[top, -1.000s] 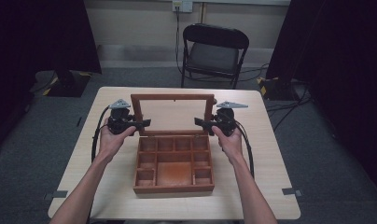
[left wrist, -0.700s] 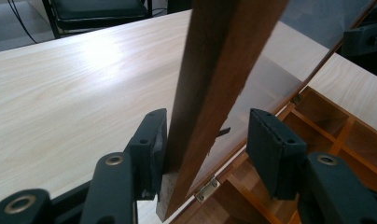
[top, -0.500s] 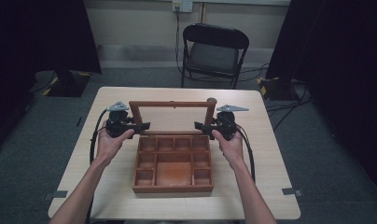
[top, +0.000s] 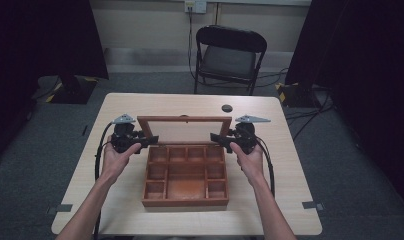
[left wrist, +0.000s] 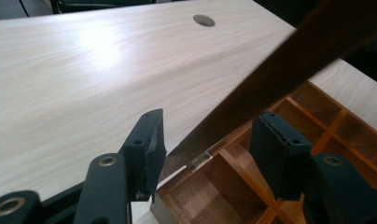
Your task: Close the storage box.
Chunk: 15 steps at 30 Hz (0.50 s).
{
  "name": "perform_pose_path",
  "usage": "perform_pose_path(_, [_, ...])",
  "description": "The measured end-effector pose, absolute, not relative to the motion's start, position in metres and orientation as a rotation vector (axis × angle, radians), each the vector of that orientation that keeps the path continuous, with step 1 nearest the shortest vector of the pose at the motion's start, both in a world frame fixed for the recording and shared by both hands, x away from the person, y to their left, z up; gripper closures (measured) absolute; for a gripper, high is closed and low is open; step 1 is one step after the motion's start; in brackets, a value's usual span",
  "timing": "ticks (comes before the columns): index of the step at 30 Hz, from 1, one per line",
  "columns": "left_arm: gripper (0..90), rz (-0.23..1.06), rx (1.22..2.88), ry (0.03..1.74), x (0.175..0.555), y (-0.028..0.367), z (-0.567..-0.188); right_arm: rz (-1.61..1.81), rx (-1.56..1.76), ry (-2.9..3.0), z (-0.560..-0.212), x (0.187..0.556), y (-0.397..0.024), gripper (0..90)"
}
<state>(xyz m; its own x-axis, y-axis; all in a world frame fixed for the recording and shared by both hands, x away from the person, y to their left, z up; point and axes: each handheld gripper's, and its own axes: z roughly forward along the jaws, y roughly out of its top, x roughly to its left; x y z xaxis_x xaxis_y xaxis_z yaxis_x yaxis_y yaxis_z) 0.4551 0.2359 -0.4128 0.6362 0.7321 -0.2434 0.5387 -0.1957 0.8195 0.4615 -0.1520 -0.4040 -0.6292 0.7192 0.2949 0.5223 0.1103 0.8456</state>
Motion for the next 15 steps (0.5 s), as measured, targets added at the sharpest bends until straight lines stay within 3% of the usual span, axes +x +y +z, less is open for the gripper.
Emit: perform_pose_path(15, [43.3, 0.239, 1.866, 1.025, 0.448, 0.236, -0.417, 1.523, 1.247, 2.189, -0.405, 0.451, -0.151, 30.7])
